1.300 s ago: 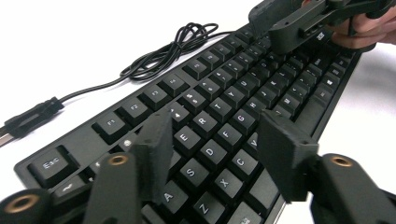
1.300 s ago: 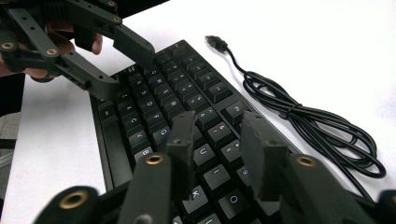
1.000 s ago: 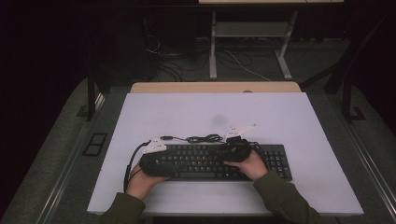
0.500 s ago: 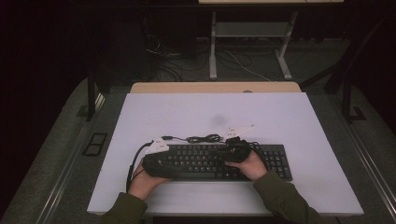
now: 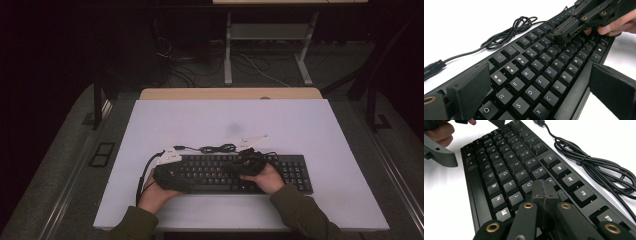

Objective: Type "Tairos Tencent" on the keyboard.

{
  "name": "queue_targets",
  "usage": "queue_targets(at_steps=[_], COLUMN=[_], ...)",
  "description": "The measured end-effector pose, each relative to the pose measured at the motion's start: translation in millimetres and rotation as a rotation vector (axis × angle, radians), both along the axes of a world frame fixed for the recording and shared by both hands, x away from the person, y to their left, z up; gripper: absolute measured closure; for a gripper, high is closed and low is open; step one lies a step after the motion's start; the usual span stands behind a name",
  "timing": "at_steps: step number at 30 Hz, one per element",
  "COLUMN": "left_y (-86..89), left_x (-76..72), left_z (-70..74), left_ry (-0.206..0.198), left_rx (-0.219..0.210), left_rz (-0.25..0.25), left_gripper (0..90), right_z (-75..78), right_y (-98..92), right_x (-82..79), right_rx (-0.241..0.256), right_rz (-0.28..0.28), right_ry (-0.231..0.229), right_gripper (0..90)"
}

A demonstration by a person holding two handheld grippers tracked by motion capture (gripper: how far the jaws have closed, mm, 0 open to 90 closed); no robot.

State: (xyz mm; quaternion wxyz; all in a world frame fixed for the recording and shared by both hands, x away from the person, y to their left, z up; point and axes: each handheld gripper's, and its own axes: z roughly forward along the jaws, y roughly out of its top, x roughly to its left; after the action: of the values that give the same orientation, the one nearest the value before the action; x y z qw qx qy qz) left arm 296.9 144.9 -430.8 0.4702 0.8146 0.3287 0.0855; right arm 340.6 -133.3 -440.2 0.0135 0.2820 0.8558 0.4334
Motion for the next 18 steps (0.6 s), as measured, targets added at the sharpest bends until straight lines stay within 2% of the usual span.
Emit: queue_targets(at_steps=[18], left_y=[0.9], left_x=[0.4], left_z=[1.2], left_ry=[-0.004], left_rx=[0.006], left_rz=[-0.003], left_gripper=[3.4], right_z=[-1.3], right_y=[2.4], right_x=[-0.8], right_rx=[-0.022], right_rz=[0.006], right_ry=[-0.005], right_gripper=[89.5])
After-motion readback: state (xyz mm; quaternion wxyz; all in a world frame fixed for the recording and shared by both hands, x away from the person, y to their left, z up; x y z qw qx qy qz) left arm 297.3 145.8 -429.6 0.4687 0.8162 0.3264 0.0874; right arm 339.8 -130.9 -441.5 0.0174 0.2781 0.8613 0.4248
